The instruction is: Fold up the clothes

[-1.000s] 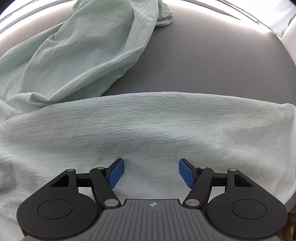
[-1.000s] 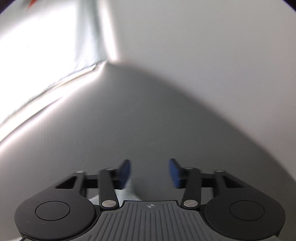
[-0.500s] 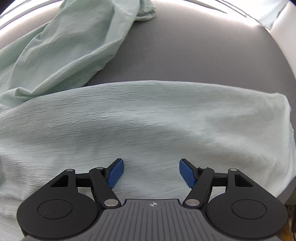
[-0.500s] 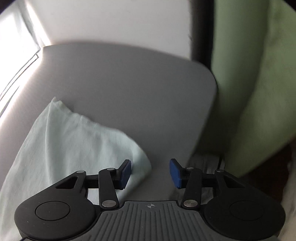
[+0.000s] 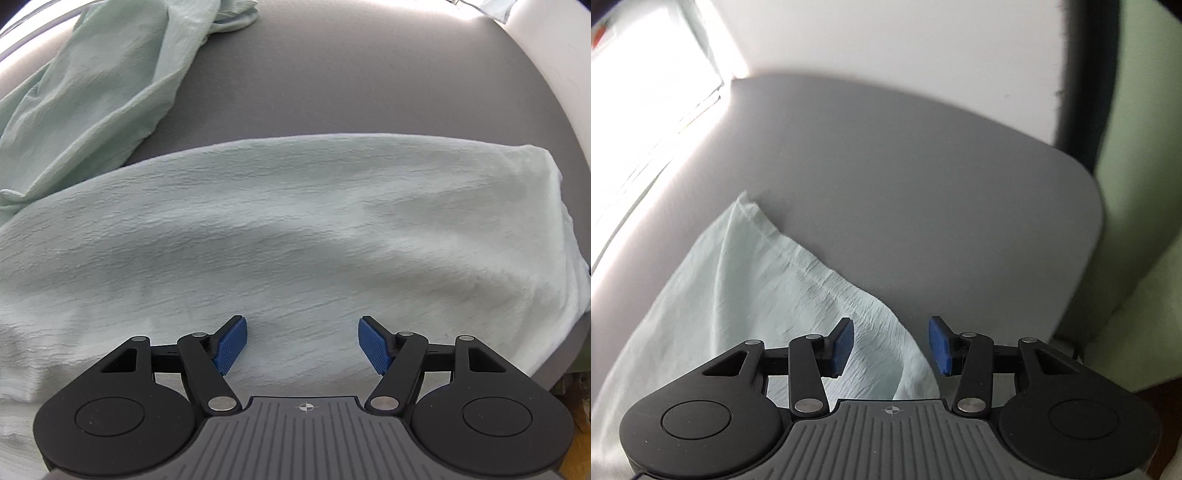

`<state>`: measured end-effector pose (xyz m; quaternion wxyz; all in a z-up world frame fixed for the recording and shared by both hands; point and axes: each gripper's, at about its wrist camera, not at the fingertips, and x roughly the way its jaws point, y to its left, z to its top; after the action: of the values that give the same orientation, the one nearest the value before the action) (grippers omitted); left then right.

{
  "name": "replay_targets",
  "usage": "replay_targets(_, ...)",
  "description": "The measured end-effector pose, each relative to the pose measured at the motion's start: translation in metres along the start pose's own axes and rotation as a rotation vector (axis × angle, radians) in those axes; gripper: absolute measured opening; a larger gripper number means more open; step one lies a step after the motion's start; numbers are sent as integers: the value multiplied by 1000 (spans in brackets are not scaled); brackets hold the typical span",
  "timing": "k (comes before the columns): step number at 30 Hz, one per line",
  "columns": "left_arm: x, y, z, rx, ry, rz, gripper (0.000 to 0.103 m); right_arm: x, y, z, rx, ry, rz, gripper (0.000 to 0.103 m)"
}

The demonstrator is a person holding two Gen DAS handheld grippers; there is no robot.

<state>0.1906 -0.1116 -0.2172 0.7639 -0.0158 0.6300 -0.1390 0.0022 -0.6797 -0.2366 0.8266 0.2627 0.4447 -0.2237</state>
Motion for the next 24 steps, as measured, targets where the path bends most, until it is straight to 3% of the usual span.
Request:
replay_targets(1, 0, -1, -1, 4, 1, 1, 71, 1, 0, 2, -13, 13, 13, 48)
replay_targets(2, 0, -1, -1, 8, 1, 2, 72, 1, 0, 3, -20, 19, 37, 24)
replay_targets(3, 0, -2, -1, 11, 2, 3, 72, 0, 0, 4, -26, 25, 61, 9)
replay_targets(4, -1, -2, -2, 13, 3, 4, 72, 0, 1, 5, -33, 31, 86, 4)
replay_targets(6, -3, -1, -2, 13, 6, 6, 72, -3, 0, 8, -46, 37, 141, 3)
replay_targets(11, -1, -3, -3, 21, 10, 6, 73, -41, -18, 22, -48, -68, 398, 3)
replay_targets(13, -3, -2, -3, 23, 11, 7, 73, -56, -26, 29, -83, -92, 447, 3)
replay_targets(15, -3, -1, -3, 20, 12, 7, 73, -65, -32, 32, -140, -79, 435, 3)
replay_targets(24, -3, -2, -5, 27, 5, 9, 74, -65, -56, 1, -302, 101, 116, 3)
